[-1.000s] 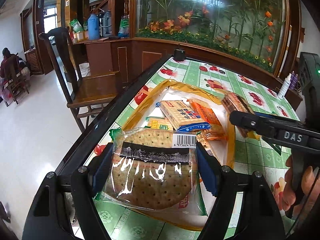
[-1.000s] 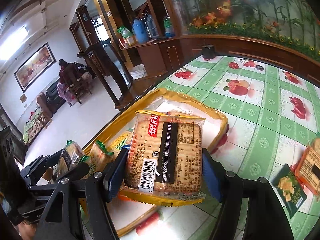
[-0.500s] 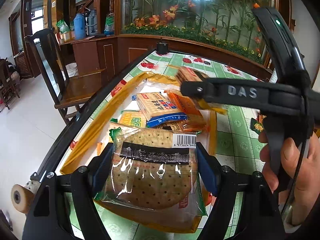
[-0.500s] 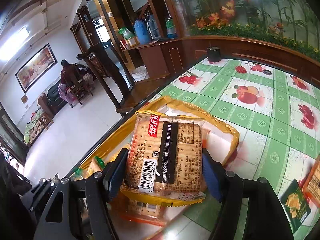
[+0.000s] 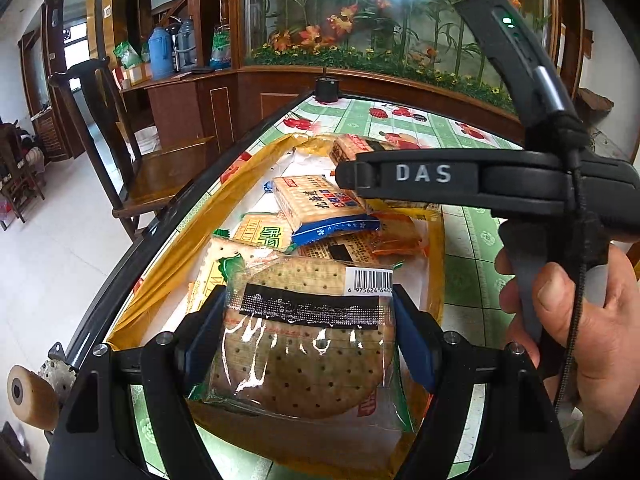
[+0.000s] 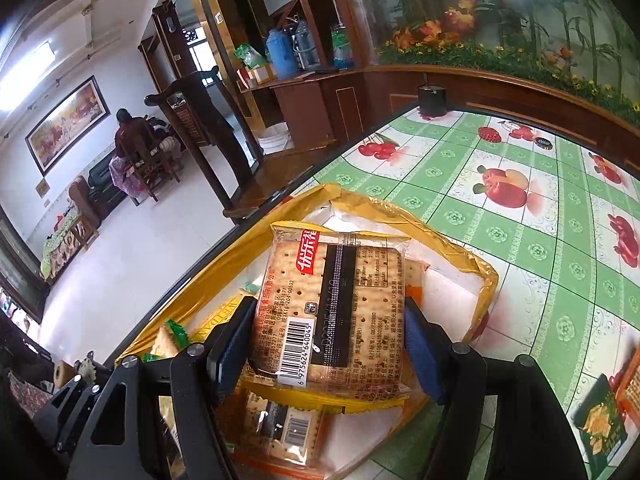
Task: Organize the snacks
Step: 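Carry both packs over the white tray and release them inside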
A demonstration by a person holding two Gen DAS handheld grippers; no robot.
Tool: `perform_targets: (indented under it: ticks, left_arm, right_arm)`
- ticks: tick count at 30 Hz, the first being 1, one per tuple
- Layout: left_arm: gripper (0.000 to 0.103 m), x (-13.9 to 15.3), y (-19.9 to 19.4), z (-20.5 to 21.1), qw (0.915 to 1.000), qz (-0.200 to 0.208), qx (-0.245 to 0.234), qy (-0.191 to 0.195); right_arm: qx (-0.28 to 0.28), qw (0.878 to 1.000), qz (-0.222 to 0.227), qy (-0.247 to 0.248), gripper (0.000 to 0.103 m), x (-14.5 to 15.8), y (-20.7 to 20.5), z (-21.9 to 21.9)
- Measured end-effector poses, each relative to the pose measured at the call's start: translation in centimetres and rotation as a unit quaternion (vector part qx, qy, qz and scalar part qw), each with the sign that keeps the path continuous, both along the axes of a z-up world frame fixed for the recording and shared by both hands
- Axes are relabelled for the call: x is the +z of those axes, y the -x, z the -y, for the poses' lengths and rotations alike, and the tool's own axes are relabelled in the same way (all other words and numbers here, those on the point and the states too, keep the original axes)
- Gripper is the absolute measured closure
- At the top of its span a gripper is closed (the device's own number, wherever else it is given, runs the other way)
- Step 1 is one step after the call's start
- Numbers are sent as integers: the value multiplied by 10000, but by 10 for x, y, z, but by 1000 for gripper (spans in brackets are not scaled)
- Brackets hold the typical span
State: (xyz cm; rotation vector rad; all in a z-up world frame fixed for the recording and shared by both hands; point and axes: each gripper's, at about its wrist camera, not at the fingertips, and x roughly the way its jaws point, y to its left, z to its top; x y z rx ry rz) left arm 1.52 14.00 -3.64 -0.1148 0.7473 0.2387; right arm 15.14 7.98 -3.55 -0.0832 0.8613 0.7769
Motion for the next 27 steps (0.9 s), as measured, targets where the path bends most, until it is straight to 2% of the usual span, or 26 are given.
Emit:
perform_targets:
  ticks: [12,21,27]
  left_arm:
    - [18,-2,-1,-4,9998,-101,173,93]
    - [14,-2,-3,-5,9993,-213,265,179]
    - [11,1,1,-1,9990,-207,298,264]
  right_arm:
    - [9,9999,93,57,31,-2,-1,-6]
    - [-191,9997,127,-112,31,12,2,19]
    - [-405,9989,141,-184,22,18,7,48]
